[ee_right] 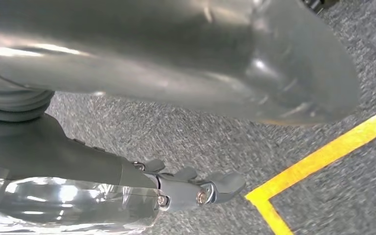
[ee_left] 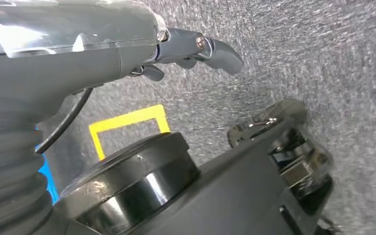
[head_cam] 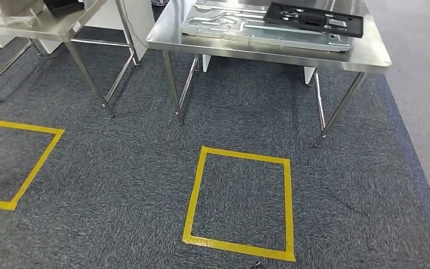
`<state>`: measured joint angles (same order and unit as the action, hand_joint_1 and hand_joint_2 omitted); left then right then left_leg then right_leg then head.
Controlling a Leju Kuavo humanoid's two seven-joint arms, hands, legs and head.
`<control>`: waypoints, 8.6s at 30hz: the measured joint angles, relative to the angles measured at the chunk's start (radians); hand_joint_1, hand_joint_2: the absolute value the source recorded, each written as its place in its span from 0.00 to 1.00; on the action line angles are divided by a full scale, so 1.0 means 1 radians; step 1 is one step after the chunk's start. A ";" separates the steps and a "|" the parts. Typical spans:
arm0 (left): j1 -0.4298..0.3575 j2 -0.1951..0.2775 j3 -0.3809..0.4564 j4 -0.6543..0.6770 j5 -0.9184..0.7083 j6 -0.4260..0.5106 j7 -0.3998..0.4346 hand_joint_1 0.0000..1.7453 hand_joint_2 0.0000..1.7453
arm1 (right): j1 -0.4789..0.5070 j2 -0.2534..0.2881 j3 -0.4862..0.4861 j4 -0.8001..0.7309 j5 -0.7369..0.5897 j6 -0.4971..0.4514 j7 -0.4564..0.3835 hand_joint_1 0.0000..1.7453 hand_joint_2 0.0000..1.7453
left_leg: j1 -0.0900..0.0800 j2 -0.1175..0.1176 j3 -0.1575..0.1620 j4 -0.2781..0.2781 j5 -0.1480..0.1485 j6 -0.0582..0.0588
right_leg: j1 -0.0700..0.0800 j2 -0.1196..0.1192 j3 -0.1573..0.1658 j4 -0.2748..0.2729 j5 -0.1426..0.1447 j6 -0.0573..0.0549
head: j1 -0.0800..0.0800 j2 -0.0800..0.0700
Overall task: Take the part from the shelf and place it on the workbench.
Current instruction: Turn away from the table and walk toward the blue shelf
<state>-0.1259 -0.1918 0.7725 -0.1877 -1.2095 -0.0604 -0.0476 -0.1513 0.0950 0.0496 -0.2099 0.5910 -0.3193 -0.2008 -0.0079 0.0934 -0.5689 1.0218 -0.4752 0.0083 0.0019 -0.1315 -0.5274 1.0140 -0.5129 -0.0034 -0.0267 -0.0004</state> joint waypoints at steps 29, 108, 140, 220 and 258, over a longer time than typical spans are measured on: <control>0.008 0.004 0.001 0.000 0.003 0.001 -0.012 0.00 0.00 | 0.000 -0.003 -0.016 0.000 0.020 0.001 -0.007 0.00 0.00 | 0.009 -0.038 -0.023 0.026 0.016 -0.017 | -0.011 0.032 0.013 -0.006 -0.009 -0.004 | 0.000 0.000; 0.043 0.017 0.005 0.000 0.007 0.007 -0.028 0.00 0.00 | 0.016 0.000 -0.017 0.001 0.062 0.024 0.004 0.00 0.00 | 0.013 -0.226 -0.004 -0.013 0.025 -0.020 | -0.021 0.196 -0.031 0.023 0.016 0.000 | 0.000 0.000; 0.045 0.023 0.007 0.000 0.017 0.010 -0.029 0.00 0.00 | 0.018 0.001 -0.017 0.001 0.077 0.033 0.003 0.00 0.00 | 0.014 -0.237 -0.001 -0.013 0.025 -0.024 | -0.023 0.201 -0.036 0.027 0.027 -0.003 | 0.000 0.000; 0.029 0.015 0.036 0.000 0.027 0.015 -0.017 0.00 0.00 | 0.015 -0.002 -0.028 -0.002 0.104 0.057 -0.017 0.00 0.00 | 0.014 -0.071 -0.003 -0.031 0.055 0.013 | -0.015 0.067 0.000 0.062 -0.046 0.025 | 0.000 0.000; 0.012 0.015 0.039 0.000 0.013 0.007 -0.006 0.00 0.00 | 0.030 -0.004 -0.066 0.000 0.101 0.097 -0.058 0.00 0.00 | 0.010 -0.093 0.000 -0.013 0.038 -0.006 | -0.019 0.112 -0.009 -0.014 0.041 0.017 | 0.000 0.000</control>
<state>-0.1137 -0.1766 0.8112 -0.1877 -1.1968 -0.0536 -0.0540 -0.1211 0.0913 -0.0160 -0.2098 0.6922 -0.2226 -0.2589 0.0019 0.0009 -0.5692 1.0085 -0.4373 0.0027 -0.0170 -0.0195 -0.5366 1.0005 -0.4715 0.0134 -0.0271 -0.0004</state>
